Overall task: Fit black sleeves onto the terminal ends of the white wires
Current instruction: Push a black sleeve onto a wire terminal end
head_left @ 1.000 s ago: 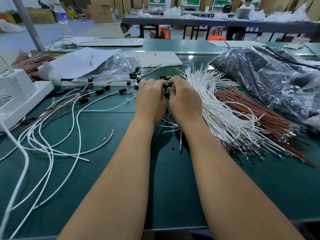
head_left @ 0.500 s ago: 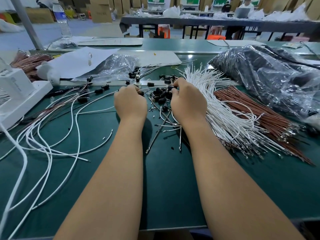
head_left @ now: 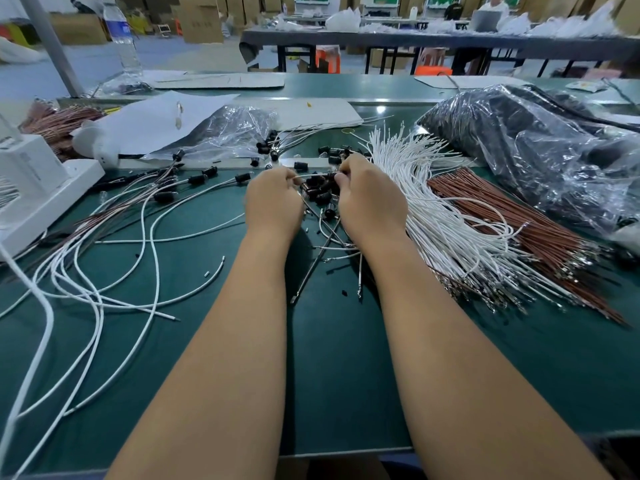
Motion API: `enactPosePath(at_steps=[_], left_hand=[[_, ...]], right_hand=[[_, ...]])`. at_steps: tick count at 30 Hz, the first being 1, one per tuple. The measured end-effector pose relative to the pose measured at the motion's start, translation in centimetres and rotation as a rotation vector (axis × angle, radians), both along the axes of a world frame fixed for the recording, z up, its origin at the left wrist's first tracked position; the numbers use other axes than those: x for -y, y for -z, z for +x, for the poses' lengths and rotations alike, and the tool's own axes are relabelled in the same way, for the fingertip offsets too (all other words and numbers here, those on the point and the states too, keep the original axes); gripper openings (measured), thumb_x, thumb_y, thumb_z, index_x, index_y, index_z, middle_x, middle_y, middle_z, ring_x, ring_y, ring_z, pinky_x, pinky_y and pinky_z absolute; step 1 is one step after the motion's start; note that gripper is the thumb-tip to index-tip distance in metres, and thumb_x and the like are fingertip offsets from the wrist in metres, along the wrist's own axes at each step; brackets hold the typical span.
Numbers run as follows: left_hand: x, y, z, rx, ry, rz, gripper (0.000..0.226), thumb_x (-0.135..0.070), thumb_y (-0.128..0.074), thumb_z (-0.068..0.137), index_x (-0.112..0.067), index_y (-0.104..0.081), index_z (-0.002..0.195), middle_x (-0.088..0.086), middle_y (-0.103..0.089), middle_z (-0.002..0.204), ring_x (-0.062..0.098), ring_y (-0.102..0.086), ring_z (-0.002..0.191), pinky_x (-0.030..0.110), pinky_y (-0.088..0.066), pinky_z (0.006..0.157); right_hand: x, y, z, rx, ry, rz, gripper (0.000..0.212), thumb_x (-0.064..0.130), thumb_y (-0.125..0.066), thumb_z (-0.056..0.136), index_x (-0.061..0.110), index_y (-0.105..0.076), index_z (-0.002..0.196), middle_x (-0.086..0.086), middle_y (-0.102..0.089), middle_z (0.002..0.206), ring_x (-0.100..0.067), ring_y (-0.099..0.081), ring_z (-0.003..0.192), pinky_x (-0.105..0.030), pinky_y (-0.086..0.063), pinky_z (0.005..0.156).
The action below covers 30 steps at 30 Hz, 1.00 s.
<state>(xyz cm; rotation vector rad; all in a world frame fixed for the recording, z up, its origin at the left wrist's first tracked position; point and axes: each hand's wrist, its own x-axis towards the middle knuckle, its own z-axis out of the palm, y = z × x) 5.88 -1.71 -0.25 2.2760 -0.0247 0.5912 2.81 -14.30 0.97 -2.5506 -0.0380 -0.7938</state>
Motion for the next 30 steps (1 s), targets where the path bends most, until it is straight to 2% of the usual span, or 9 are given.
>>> enactPosePath(at_steps=[3, 6, 8, 12, 14, 17, 20, 24, 30], left_hand=[[-0.3, 0.1, 0.2, -0.003, -0.031, -0.007, 0.029, 0.000, -0.042, 0.090, -0.007, -0.068, 0.101, 0.012, -0.068, 0.102, 0.027, -0.058, 0.094, 0.031, -0.044, 0.077], [0.5, -0.4, -0.5, 0.096, 0.129, -0.053, 0.026, -0.004, -0.047, 0.091, -0.007, -0.069, 0.104, 0.009, -0.067, 0.092, 0.020, -0.056, 0.079, 0.025, -0.039, 0.068], [1.0, -0.5, -0.9, 0.130, 0.208, -0.055, 0.025, -0.002, -0.048, 0.091, -0.006, -0.069, 0.103, 0.009, -0.068, 0.091, 0.023, -0.059, 0.083, 0.028, -0.044, 0.071], [0.5, -0.3, -0.5, 0.079, 0.089, -0.083, 0.027, -0.001, -0.043, 0.091, -0.006, -0.069, 0.100, 0.012, -0.069, 0.094, 0.031, -0.062, 0.088, 0.037, -0.051, 0.077], [0.3, -0.3, -0.5, 0.076, 0.080, -0.097, 0.026, -0.002, -0.045, 0.091, -0.007, -0.070, 0.099, 0.009, -0.070, 0.093, 0.027, -0.062, 0.086, 0.032, -0.049, 0.076], [0.9, -0.8, -1.0, 0.088, 0.221, -0.204, 0.020, -0.004, -0.054, 0.089, -0.009, -0.071, 0.099, 0.001, -0.069, 0.088, 0.014, -0.064, 0.085, 0.021, -0.050, 0.078], [1.2, -1.2, -1.3, 0.095, 0.291, -0.310, 0.018, -0.002, -0.056, 0.088, -0.011, -0.071, 0.094, -0.004, -0.067, 0.081, 0.006, -0.063, 0.075, 0.012, -0.049, 0.070], [0.7, -1.0, -0.9, 0.088, 0.218, -0.363, 0.014, -0.007, -0.058, 0.090, -0.010, -0.071, 0.095, -0.007, -0.061, 0.072, -0.002, -0.053, 0.061, 0.011, -0.042, 0.059], [0.2, -0.8, -0.3, 0.064, 0.169, -0.449, 0.013, -0.010, -0.058, 0.092, -0.007, -0.070, 0.095, -0.011, -0.054, 0.062, -0.006, -0.046, 0.045, 0.014, -0.038, 0.053]], right_hand=[[0.0, 0.0, 0.0, -0.017, -0.037, 0.057, 0.013, 0.022, -0.048, 0.100, 0.013, -0.057, 0.103, 0.002, -0.059, 0.083, -0.020, -0.053, 0.072, -0.029, -0.032, 0.056], [-0.1, -0.2, -0.2, -0.014, -0.128, 0.176, 0.013, 0.020, -0.050, 0.099, 0.012, -0.058, 0.105, -0.001, -0.062, 0.088, -0.021, -0.055, 0.077, -0.031, -0.036, 0.061], [-0.2, -0.3, -0.3, -0.006, -0.151, 0.205, 0.013, 0.020, -0.050, 0.098, 0.012, -0.059, 0.106, -0.002, -0.064, 0.094, -0.021, -0.055, 0.080, -0.032, -0.040, 0.065], [0.0, -0.1, -0.2, -0.007, -0.115, 0.211, 0.013, 0.018, -0.053, 0.097, 0.012, -0.061, 0.105, -0.002, -0.065, 0.094, -0.021, -0.057, 0.081, -0.030, -0.040, 0.065], [-0.1, -0.1, -0.1, -0.008, -0.129, 0.243, 0.011, 0.016, -0.054, 0.096, 0.011, -0.061, 0.103, -0.003, -0.066, 0.093, -0.020, -0.059, 0.082, -0.031, -0.043, 0.067], [-0.2, -0.2, -0.2, 0.005, -0.171, 0.322, 0.009, 0.014, -0.055, 0.095, 0.012, -0.062, 0.100, -0.003, -0.067, 0.091, -0.021, -0.060, 0.085, -0.034, -0.047, 0.073], [-0.2, -0.3, -0.2, 0.011, -0.185, 0.355, 0.011, 0.015, -0.056, 0.094, 0.014, -0.064, 0.101, -0.002, -0.068, 0.092, -0.020, -0.061, 0.086, -0.036, -0.050, 0.076], [0.0, -0.2, -0.1, 0.044, -0.155, 0.375, 0.015, 0.015, -0.058, 0.092, 0.015, -0.062, 0.107, 0.003, -0.064, 0.090, -0.014, -0.059, 0.082, -0.029, -0.049, 0.072], [0.4, -0.2, 0.0, 0.103, -0.091, 0.445, 0.006, 0.013, -0.060, 0.091, 0.016, -0.065, 0.094, 0.015, -0.057, 0.074, -0.006, -0.056, 0.071, -0.024, -0.048, 0.066]])
